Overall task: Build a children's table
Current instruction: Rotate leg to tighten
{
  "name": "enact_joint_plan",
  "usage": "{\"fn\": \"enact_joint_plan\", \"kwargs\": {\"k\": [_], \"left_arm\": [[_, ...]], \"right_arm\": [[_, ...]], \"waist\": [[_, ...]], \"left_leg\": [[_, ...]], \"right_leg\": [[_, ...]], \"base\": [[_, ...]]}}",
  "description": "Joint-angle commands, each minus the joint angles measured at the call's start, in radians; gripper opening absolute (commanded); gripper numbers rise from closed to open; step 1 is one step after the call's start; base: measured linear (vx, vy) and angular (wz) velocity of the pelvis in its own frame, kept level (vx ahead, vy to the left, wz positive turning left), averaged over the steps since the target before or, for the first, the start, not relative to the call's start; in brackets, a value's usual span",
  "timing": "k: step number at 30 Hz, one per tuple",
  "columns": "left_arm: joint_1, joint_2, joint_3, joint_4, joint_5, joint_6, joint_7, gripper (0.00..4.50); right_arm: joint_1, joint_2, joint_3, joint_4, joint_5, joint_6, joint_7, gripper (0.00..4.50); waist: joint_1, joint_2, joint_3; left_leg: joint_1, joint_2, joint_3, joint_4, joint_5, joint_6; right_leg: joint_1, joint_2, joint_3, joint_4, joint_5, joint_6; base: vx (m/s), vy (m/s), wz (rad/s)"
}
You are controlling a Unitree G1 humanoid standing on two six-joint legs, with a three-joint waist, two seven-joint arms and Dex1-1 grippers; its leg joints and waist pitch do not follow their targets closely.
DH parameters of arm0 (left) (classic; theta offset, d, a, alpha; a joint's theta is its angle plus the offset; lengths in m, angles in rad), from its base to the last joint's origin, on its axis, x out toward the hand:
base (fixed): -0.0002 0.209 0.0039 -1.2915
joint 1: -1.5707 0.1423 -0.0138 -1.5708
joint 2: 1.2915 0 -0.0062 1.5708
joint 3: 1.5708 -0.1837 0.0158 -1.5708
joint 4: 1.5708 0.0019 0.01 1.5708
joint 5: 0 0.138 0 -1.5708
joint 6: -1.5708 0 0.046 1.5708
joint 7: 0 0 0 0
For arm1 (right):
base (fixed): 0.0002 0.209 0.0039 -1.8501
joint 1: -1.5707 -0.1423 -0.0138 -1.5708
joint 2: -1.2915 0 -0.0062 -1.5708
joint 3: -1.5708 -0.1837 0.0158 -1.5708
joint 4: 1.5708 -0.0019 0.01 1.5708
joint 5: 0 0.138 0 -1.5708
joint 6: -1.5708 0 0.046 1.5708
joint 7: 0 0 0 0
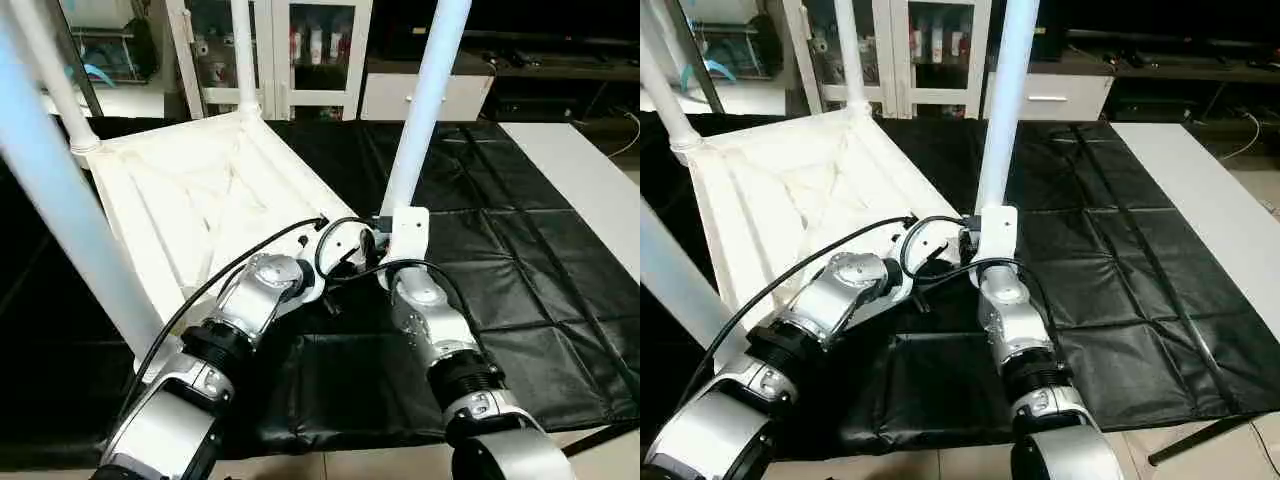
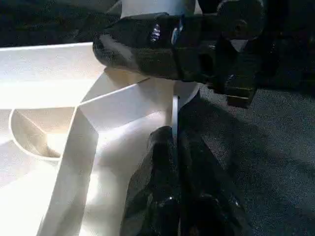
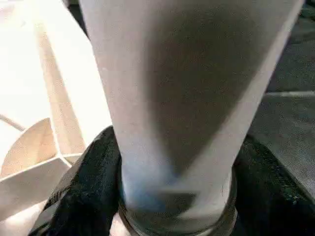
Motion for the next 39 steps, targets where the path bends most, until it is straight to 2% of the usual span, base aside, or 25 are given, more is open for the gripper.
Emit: {"fn": "enact_joint_plan", "kwargs": {"k": [1,2,3,4,6,7,8,9,10,11,12,13,15,16,17,18,21,22,23,27,28,29,31,36,39], "left_arm": [[0.025,0.045,0.019,0.048,0.019,-0.006,0.044,0.00],[0.026,0.047,0.018,0.046,0.020,-0.006,0.040,0.00],[0.036,0.059,0.016,0.022,0.016,0.004,0.012,0.00],[0.057,0.077,0.017,-0.017,-0.003,0.011,-0.048,0.00],[0.073,0.091,0.019,-0.047,-0.021,0.012,-0.096,0.00],[0.085,0.103,0.019,-0.066,-0.026,0.018,-0.119,0.00],[0.095,0.115,0.013,-0.082,-0.027,0.014,-0.144,0.00],[0.110,0.134,0.001,-0.105,-0.032,0.018,-0.184,0.00],[0.128,0.163,-0.019,-0.137,-0.039,0.022,-0.240,0.00],[0.146,0.192,-0.037,-0.170,-0.052,0.030,-0.303,0.00],[0.159,0.212,-0.048,-0.198,-0.063,0.044,-0.347,0.00],[0.174,0.236,-0.058,-0.230,-0.087,0.053,-0.420,0.00],[0.181,0.245,-0.062,-0.243,-0.100,0.054,-0.451,0.00],[0.185,0.254,-0.067,-0.258,-0.112,0.069,-0.478,0.00],[0.187,0.264,-0.078,-0.270,-0.113,0.078,-0.499,0.00],[0.188,0.276,-0.095,-0.284,-0.114,0.084,-0.530,0.00],[0.191,0.285,-0.119,-0.302,-0.099,0.091,-0.557,0.00],[0.192,0.288,-0.121,-0.306,-0.096,0.093,-0.557,0.00],[0.193,0.290,-0.123,-0.310,-0.097,0.097,-0.559,0.00],[0.199,0.299,-0.121,-0.332,-0.105,0.119,-0.576,0.00],[0.199,0.301,-0.121,-0.335,-0.104,0.122,-0.576,0.00],[0.199,0.302,-0.120,-0.332,-0.102,0.124,-0.574,0.00],[0.197,0.302,-0.120,-0.324,-0.097,0.124,-0.570,0.00],[0.202,0.307,-0.128,-0.330,-0.093,0.126,-0.573,0.00],[0.204,0.313,-0.127,-0.339,-0.089,0.129,-0.571,0.00]], "right_arm": [[0.030,-0.004,0.043,-0.129,-0.012,-0.036,0.055,3.02],[0.034,-0.006,0.042,-0.139,-0.010,-0.032,0.058,3.02],[0.057,-0.025,0.045,-0.190,-0.011,-0.016,0.076,3.40],[0.086,-0.062,0.050,-0.253,0.004,0.023,0.124,3.43],[0.104,-0.088,0.052,-0.296,0.026,0.061,0.172,3.57],[0.114,-0.107,0.053,-0.318,0.042,0.091,0.212,3.70],[0.121,-0.130,0.067,-0.333,0.050,0.114,0.264,3.80],[0.131,-0.160,0.090,-0.350,0.048,0.120,0.322,3.86],[0.148,-0.206,0.118,-0.391,0.065,0.149,0.419,3.86],[0.162,-0.251,0.145,-0.431,0.078,0.175,0.506,4.01],[0.173,-0.285,0.163,-0.464,0.087,0.194,0.564,4.01],[0.183,-0.335,0.192,-0.502,0.104,0.205,0.661,4.01],[0.188,-0.355,0.202,-0.518,0.116,0.210,0.705,4.01],[0.191,-0.373,0.211,-0.528,0.127,0.210,0.747,4.01],[0.193,-0.391,0.220,-0.532,0.132,0.204,0.786,4.01],[0.197,-0.419,0.236,-0.536,0.138,0.202,0.843,4.01],[0.207,-0.472,0.268,-0.527,0.141,0.197,0.953,4.01],[0.210,-0.479,0.275,-0.526,0.143,0.197,0.970,4.01],[0.214,-0.486,0.281,-0.528,0.147,0.202,0.985,4.01],[0.219,-0.506,0.304,-0.530,0.135,0.196,1.031,4.01],[0.218,-0.508,0.307,-0.527,0.131,0.194,1.035,3.85],[0.215,-0.508,0.309,-0.518,0.127,0.188,1.037,3.85],[0.209,-0.504,0.307,-0.503,0.122,0.180,1.038,3.62],[0.211,-0.501,0.292,-0.494,0.128,0.177,1.047,3.19],[0.219,-0.506,0.303,-0.491,0.118,0.169,1.055,2.88]], "waist": [[0.006,-0.001,-0.059],[0.008,-0.004,-0.060],[0.012,0.002,-0.063],[0.012,0.002,-0.063],[0.015,0.004,-0.059],[0.009,0.005,-0.057],[0.005,0.004,-0.057],[-0.001,0.004,-0.054],[0.000,0.004,-0.054],[0.003,-0.001,-0.053],[0.003,-0.002,-0.054],[0.004,0.003,-0.055],[0.004,0.010,-0.057],[0.002,0.008,-0.057],[0.004,0.012,-0.056],[0.007,0.010,-0.057],[0.016,0.000,-0.054],[0.017,0.001,-0.054],[0.021,-0.004,-0.054],[0.027,-0.008,-0.055],[0.028,-0.008,-0.056],[0.028,-0.001,-0.056],[0.026,0.002,-0.057],[0.028,-0.002,-0.059],[0.029,-0.003,-0.060]], "left_leg": [[0.000,0.006,0.007,-0.064,-0.165,0.032],[0.001,0.007,0.008,-0.062,-0.158,0.038],[-0.001,0.008,0.008,-0.059,-0.120,0.050],[-0.003,0.006,0.010,-0.057,-0.114,0.056],[-0.006,0.008,0.008,-0.059,-0.120,0.064],[-0.009,0.008,0.005,-0.065,-0.143,0.055],[-0.005,0.008,0.006,-0.064,-0.158,0.052],[-0.001,0.012,0.008,-0.065,-0.200,0.044],[-0.001,0.013,0.007,-0.066,-0.205,0.040],[-0.004,0.014,0.005,-0.067,-0.214,0.043],[-0.005,0.016,0.004,-0.067,-0.211,0.045],[-0.001,0.018,0.005,-0.065,-0.194,0.048],[0.002,0.017,0.008,-0.061,-0.167,0.056],[0.000,0.016,0.010,-0.060,-0.164,0.058],[0.001,0.016,0.010,-0.060,-0.165,0.056],[0.006,0.018,0.009,-0.060,-0.179,0.055],[0.004,0.019,0.010,-0.060,-0.185,0.058],[0.003,0.020,0.010,-0.060,-0.187,0.057],[0.004,0.020,0.010,-0.060,-0.188,0.055],[0.002,0.019,0.008,-0.061,-0.182,0.046],[0.003,0.019,0.008,-0.061,-0.178,0.046],[0.003,0.018,0.007,-0.060,-0.173,0.045],[0.003,0.017,0.008,-0.060,-0.173,0.042],[0.003,0.016,0.007,-0.058,-0.171,0.042],[0.003,0.017,0.007,-0.058,-0.162,0.048]], "right_leg": [[0.053,-0.033,0.028,-0.059,-0.100,-0.190],[0.053,-0.032,0.028,-0.059,-0.087,-0.191],[0.057,-0.032,0.028,-0.051,-0.032,-0.207],[0.056,-0.031,0.028,-0.051,-0.024,-0.211],[0.058,-0.032,0.027,-0.051,-0.040,-0.209],[0.062,-0.032,0.025,-0.056,-0.097,-0.196],[0.060,-0.030,0.025,-0.060,-0.120,-0.192],[0.051,-0.031,0.028,-0.067,-0.178,-0.195],[0.053,-0.033,0.028,-0.067,-0.188,-0.195],[0.056,-0.032,0.028,-0.067,-0.201,-0.191],[0.058,-0.033,0.028,-0.065,-0.199,-0.189],[0.053,-0.034,0.031,-0.061,-0.164,-0.197],[0.050,-0.030,0.030,-0.054,-0.096,-0.225],[0.051,-0.029,0.030,-0.052,-0.072,-0.240],[0.050,-0.031,0.030,-0.052,-0.071,-0.252],[0.051,-0.030,0.028,-0.053,-0.081,-0.257],[0.052,-0.034,0.029,-0.054,-0.112,-0.252],[0.052,-0.035,0.029,-0.054,-0.117,-0.251],[0.052,-0.035,0.029,-0.056,-0.128,-0.247],[0.052,-0.037,0.029,-0.055,-0.158,-0.230],[0.051,-0.037,0.029,-0.055,-0.156,-0.230],[0.051,-0.036,0.029,-0.053,-0.144,-0.232],[0.051,-0.035,0.029,-0.054,-0.126,-0.236],[0.054,-0.034,0.027,-0.051,-0.104,-0.246],[0.054,-0.035,0.027,-0.050,-0.099,-0.249]], "base": [[0.000,0.000,0.00],[0.000,0.000,0.00],[0.000,0.000,0.00],[0.000,0.000,0.00],[0.000,0.000,0.00],[0.000,0.000,0.00],[0.000,0.000,0.00],[0.000,0.000,0.00],[0.000,0.000,0.00],[0.000,0.000,0.00],[0.000,0.000,0.00],[0.000,0.000,0.00],[0.000,0.000,0.00],[0.000,0.000,0.00],[0.000,0.000,0.00],[0.000,0.000,0.00],[0.000,0.000,0.00],[0.000,0.000,0.00],[0.000,0.000,0.00],[0.000,0.000,0.00],[0.000,0.000,0.00],[0.000,0.000,0.00],[0.000,0.000,0.00],[0.000,0.000,0.00],[0.000,0.000,0.00]]}}
